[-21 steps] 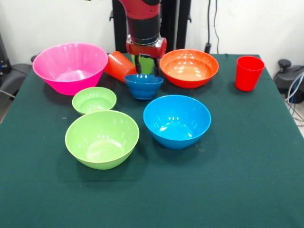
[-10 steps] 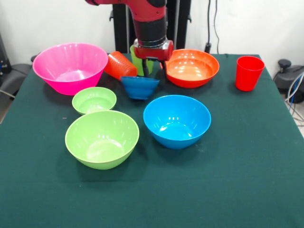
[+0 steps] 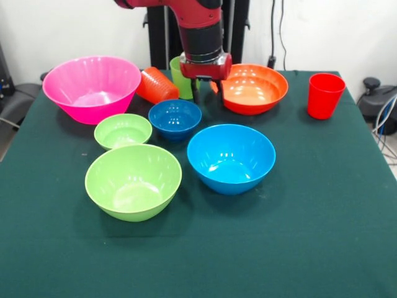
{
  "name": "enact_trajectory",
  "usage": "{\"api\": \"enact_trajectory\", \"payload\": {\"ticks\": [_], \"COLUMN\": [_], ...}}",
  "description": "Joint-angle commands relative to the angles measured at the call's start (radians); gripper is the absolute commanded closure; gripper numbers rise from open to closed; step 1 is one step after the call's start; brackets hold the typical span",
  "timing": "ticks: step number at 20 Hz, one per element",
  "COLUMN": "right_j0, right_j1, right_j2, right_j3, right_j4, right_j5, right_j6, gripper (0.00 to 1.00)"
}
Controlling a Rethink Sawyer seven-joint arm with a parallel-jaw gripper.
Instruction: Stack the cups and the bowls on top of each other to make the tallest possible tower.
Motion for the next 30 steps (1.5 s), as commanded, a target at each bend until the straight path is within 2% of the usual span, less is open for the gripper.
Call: {"api": "enact_trajectory", "payload": {"ticks": [1,8,13,21,25,30], "right_j0": [0.017,0.062,0.112,0.099,0.097,0.119], "right_j1": [-0.001,-0.006,-0.065,-0.157,-0.179,-0.169], "right_j2": [0.139,0.133,0.099,0.128,0.132,0.117], "right_j3": [-0.041,-0.068,-0.050,-0.017,-0.023,-0.052], "right_j4": [0.040,0.054,0.076,0.112,0.125,0.098], "right_j5": [0.043,0.053,0.108,0.204,0.238,0.220], "right_j6": [0.093,0.098,0.098,0.076,0.063,0.046], "gripper": [0.00,0.00,0.00,0.00,0.00,0.00]}}
